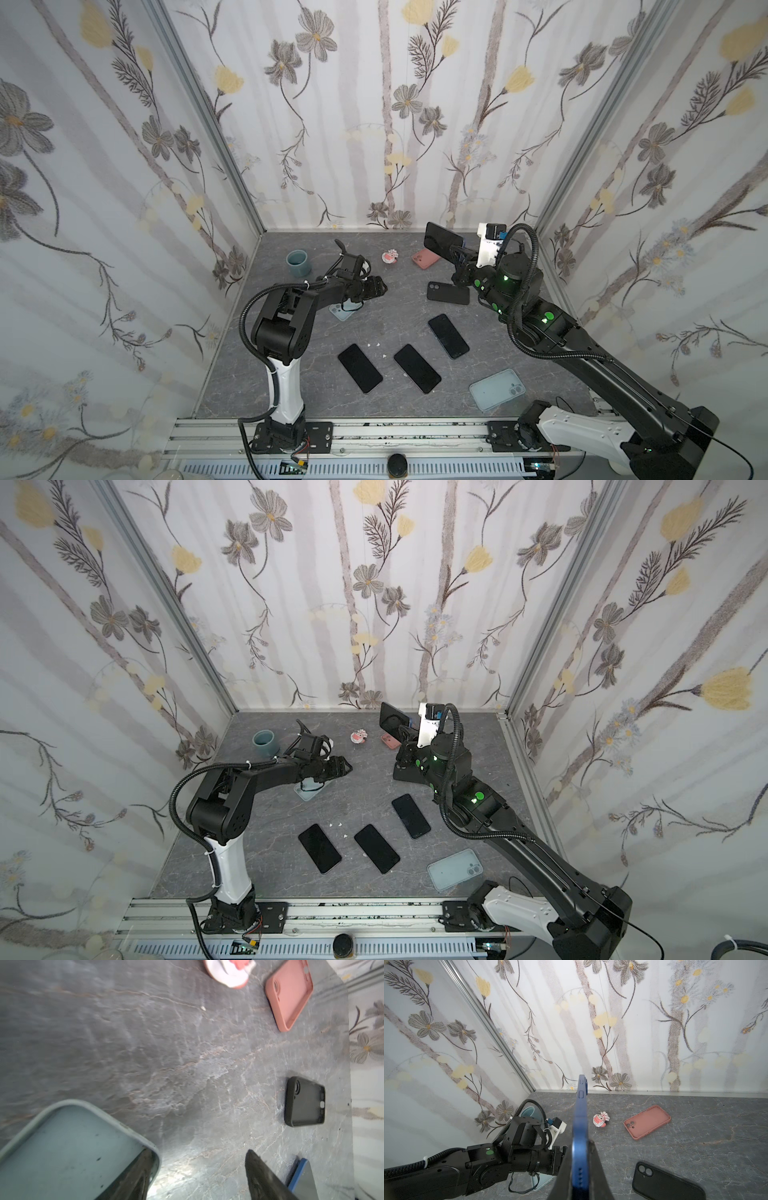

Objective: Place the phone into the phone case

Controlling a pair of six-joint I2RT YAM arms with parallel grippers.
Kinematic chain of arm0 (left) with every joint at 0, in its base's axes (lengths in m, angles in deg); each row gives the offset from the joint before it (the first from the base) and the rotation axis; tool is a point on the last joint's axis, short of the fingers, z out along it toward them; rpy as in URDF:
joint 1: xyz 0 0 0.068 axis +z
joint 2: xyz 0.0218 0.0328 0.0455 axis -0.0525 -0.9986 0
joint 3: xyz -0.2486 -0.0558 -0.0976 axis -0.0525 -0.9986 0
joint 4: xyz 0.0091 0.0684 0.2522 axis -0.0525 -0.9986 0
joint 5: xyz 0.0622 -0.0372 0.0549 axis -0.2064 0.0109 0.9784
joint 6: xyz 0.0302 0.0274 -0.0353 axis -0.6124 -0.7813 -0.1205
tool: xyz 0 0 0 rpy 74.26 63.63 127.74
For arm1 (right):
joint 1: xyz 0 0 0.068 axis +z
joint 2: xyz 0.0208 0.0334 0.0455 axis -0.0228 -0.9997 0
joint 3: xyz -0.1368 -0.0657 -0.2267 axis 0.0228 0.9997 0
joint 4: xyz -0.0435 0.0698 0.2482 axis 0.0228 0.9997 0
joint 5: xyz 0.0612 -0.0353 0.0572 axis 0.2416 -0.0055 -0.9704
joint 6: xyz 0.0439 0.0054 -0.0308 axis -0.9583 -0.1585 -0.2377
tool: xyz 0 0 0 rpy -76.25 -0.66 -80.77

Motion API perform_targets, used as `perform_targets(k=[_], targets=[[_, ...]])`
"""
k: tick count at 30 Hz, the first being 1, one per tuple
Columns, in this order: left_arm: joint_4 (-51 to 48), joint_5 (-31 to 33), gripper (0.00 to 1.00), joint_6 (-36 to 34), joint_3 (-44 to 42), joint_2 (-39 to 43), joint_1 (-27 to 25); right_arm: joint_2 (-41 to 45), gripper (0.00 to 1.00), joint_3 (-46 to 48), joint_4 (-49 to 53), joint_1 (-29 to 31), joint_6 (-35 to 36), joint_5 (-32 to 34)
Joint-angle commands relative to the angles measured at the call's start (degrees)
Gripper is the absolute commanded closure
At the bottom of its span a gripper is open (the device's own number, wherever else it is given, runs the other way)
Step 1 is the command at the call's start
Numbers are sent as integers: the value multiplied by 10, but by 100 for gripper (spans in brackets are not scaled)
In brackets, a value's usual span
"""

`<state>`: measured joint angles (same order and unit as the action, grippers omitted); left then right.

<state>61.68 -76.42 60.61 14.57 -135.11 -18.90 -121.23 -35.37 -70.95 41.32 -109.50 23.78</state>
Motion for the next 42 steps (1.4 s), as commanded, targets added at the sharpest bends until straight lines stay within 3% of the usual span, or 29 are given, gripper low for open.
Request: perform_targets(k=[1,8,14,19,25,28,30,34,38,42], targets=[[-83,-11,27,-45,7,-12,-23,9,100,0,-32,1,2,6],[-138,-55,32,-138,25,-19,-91,18,100,6,-32,1,1,13],[-170,-130,33,-206,40,-13,-136,18,100,4,-32,0,0,13],[-155,-133,33,-202,42,31,-138,10,100,-14,-13,1,0,0],[-99,-75,32,-111,4,125,-116,-12,100,-43,31,1,-3,-24],[-97,-57,47,-59,-38,181,-91,-30,100,-52,40,1,-7,-48],[-99,-46,47,-46,-86,237,-76,-43,100,-62,49,1,-11,-69],[-110,62,41,-33,-185,383,-42,-80,100,-95,86,3,-25,-127],[-110,167,41,-30,-262,524,-2,-120,100,-121,115,9,-45,-164],[-143,255,41,-52,-276,556,26,-149,100,-122,123,14,-65,-199]])
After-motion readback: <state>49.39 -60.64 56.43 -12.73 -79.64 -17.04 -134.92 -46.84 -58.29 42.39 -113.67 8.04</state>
